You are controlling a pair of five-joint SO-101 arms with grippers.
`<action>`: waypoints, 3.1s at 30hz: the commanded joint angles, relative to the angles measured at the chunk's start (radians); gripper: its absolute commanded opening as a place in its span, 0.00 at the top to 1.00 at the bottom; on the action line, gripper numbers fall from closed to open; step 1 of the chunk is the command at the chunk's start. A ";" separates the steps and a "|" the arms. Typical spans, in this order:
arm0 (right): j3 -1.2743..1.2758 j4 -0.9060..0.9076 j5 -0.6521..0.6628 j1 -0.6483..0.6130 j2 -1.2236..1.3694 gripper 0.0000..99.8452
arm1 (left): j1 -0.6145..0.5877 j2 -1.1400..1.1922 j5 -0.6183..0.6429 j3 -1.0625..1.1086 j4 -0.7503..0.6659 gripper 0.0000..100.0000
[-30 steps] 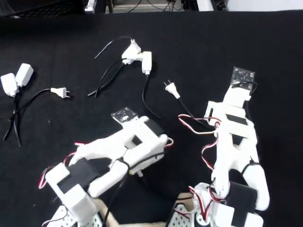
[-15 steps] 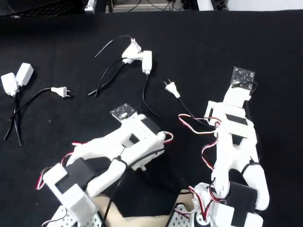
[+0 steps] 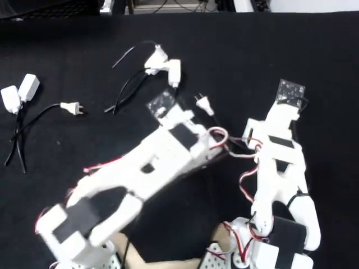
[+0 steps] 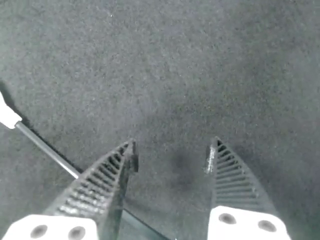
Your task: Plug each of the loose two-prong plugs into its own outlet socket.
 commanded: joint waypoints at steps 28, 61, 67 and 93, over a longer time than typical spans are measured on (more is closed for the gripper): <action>-0.042 -0.012 -0.011 0.014 -0.008 0.76 | -0.351 -0.460 0.000 0.358 -0.025 0.97; -0.041 -0.014 -0.011 0.014 -0.008 0.76 | -1.402 0.121 0.000 0.504 -0.098 0.97; -0.039 -0.014 -0.011 0.014 -0.008 0.76 | -1.402 0.203 0.000 0.463 -0.095 0.97; -0.039 -0.014 -0.011 0.014 -0.008 0.76 | -1.388 0.206 -0.002 0.429 -0.164 0.97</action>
